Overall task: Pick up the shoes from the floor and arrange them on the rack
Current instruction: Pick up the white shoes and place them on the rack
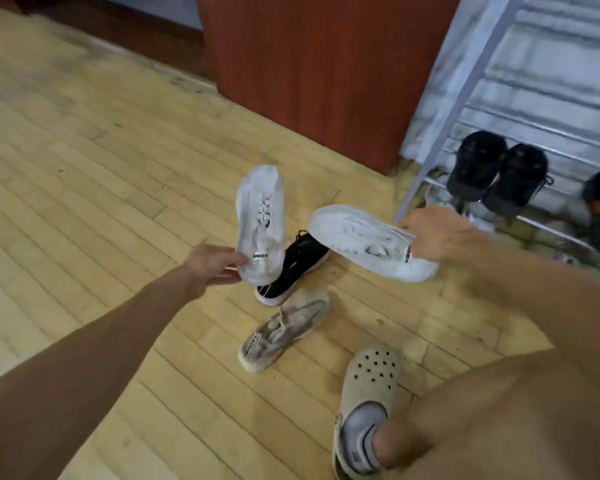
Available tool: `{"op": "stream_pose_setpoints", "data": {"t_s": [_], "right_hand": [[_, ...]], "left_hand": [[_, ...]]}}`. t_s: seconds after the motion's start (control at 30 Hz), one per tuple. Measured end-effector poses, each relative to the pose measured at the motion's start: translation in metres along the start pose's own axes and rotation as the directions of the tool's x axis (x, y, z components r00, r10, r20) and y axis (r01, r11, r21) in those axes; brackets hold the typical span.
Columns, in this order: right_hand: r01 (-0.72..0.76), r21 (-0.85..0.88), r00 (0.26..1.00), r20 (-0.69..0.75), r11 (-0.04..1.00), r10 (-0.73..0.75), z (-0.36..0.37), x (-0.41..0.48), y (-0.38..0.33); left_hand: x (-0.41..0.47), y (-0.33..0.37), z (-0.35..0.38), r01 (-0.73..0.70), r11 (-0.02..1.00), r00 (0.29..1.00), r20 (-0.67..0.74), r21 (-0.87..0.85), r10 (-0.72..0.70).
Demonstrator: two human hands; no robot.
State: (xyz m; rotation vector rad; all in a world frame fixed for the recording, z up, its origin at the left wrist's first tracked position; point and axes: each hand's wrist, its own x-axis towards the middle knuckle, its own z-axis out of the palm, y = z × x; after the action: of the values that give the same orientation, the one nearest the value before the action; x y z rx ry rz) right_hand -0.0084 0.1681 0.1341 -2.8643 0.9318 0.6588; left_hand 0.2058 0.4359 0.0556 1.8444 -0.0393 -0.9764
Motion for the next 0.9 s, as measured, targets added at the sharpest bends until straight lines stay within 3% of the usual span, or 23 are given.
{"op": "stream_pose_setpoints", "data": {"t_s": [0.1,0.2,0.27,0.37,0.5,0.67,0.8,0.9], "right_hand": [[-0.107,0.085,0.994,-0.018,0.991,0.109,-0.031,-0.024,0.050],[-0.251,0.277,0.964,-0.014,0.927,0.265,-0.041,-0.056,0.097],[-0.321,0.462,0.928,-0.022,0.827,0.372,-0.040,-0.077,0.127],[-0.368,0.714,0.859,0.016,0.596,0.511,-0.036,-0.109,0.167],[-0.308,0.897,0.790,0.055,0.317,0.611,-0.028,-0.133,0.207],[-0.169,0.984,0.754,0.093,0.054,0.651,-0.024,-0.118,0.232],[-0.047,0.994,0.749,0.100,-0.098,0.655,-0.030,-0.086,0.248],[-0.002,0.991,0.741,0.090,-0.132,0.665,-0.036,-0.055,0.262]], "left_hand": [[-0.014,0.051,0.051,-0.105,0.994,0.988,0.114,0.019,0.102],[-0.029,0.088,0.110,-0.168,0.986,0.967,0.199,0.021,0.160],[-0.038,0.108,0.147,-0.195,0.980,0.953,0.241,0.027,0.183],[-0.048,0.132,0.196,-0.238,0.967,0.937,0.284,0.092,0.203],[-0.059,0.157,0.251,-0.284,0.951,0.907,0.357,0.124,0.224],[-0.058,0.192,0.304,-0.322,0.940,0.888,0.380,0.112,0.259],[-0.039,0.222,0.339,-0.372,0.918,0.880,0.368,0.139,0.301],[-0.015,0.242,0.361,-0.429,0.890,0.860,0.371,0.154,0.350]]}}
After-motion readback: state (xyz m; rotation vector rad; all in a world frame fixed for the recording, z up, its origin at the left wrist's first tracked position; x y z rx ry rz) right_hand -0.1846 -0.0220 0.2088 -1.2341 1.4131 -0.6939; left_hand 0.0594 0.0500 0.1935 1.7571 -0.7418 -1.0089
